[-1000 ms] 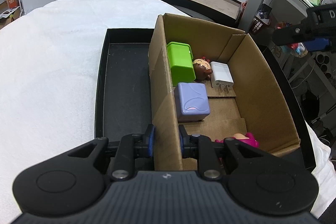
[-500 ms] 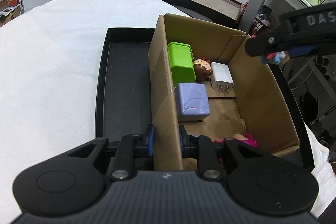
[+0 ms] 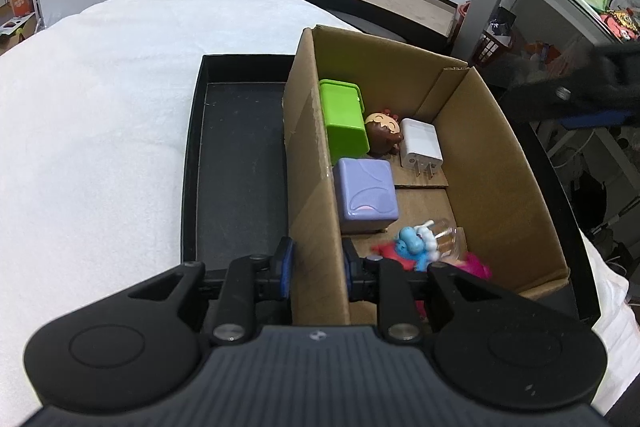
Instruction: Organize rigid objects
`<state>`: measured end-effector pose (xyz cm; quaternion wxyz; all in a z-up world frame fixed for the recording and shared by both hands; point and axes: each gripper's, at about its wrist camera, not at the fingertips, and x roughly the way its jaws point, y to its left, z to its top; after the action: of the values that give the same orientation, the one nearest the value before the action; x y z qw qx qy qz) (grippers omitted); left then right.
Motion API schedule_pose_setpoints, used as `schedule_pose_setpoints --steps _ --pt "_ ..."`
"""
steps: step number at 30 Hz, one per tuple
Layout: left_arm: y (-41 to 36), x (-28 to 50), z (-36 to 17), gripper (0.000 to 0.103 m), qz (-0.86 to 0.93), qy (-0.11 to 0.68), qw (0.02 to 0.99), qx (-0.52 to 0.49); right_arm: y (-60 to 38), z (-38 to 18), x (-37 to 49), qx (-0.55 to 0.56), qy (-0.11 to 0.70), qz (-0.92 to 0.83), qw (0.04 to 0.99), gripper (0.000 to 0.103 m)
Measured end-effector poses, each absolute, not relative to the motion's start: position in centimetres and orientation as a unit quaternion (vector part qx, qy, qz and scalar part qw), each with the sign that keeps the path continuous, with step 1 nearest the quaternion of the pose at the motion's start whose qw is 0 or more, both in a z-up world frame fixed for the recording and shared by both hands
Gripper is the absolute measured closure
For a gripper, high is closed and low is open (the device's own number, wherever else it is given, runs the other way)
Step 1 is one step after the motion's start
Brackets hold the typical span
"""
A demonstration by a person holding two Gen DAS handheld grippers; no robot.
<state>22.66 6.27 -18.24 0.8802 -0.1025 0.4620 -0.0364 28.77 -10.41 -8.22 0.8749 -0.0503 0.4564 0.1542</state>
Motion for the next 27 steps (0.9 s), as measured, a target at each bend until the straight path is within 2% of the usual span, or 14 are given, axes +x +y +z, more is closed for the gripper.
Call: schedule_pose_setpoints --steps 5,18,23,27 --pt "6.2 22.5 -17.8 0.081 -0.038 0.466 0.879 -0.095 -11.9 -7.9 27.4 -0.038 0.46 0.153 0.874 0.023" --pt "5.9 20.8 -12.2 0.08 -0.023 0.479 0.874 -0.077 -16.3 -5.7 24.4 0.039 0.442 0.146 0.884 0.006" --pt "5.5 19.3 -9.2 0.073 -0.028 0.478 0.874 -0.086 -17.8 -4.8 23.4 0.071 0.434 0.139 0.887 0.0" --pt "4.2 17.8 -6.0 0.059 -0.007 0.457 0.888 -0.05 -18.5 -3.9 22.5 0.08 0.434 0.136 0.887 0.0"
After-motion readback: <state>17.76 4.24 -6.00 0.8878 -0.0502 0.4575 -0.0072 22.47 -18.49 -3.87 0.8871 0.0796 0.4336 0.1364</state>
